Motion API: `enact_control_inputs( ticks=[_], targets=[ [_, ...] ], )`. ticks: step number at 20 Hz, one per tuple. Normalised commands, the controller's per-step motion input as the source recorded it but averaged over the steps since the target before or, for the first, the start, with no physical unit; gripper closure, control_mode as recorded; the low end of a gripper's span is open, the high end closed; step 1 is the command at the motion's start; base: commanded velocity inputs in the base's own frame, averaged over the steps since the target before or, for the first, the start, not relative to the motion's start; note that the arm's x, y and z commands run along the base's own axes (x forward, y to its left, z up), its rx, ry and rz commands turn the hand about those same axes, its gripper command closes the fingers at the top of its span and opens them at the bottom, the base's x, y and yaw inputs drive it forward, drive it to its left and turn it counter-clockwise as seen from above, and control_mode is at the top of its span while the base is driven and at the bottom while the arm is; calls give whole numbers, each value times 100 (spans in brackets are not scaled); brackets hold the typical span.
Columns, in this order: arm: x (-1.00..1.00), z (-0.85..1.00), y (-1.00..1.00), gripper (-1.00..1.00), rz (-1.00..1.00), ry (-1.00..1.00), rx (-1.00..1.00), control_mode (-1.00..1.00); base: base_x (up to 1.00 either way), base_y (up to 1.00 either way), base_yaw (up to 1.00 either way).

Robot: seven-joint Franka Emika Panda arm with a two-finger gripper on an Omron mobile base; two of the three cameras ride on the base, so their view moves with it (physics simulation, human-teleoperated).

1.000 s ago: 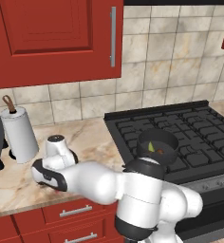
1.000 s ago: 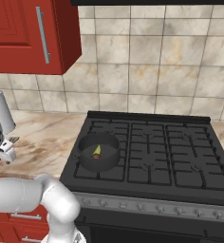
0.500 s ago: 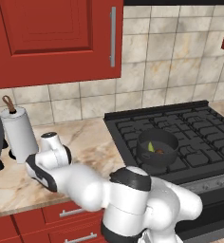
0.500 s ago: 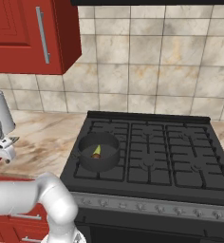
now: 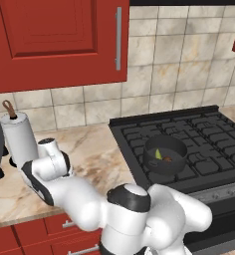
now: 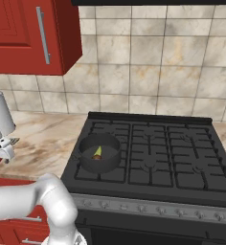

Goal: Put the lemon wedge and mushroom in the pot. Retrieve the spatula and lightly stir the vegetables in the pot.

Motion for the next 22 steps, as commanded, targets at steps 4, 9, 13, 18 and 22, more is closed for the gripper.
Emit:
enact_control_inputs(
  ticks=[4,9,13,18,22],
  targets=[
    [-2,-34,3,-100,3,3,0,-100,0,0,0],
    [-15,-34,7,-100,2,1,0,-100,0,0,0],
    [-31,-28,0,-100,0,2,0,-100,0,0,0],
    [-30,-3,0,-100,0,0,1,-100,0,0,0],
    [-22,0,0,-100,0,-2,0,-100,0,0,0]
  ],
)
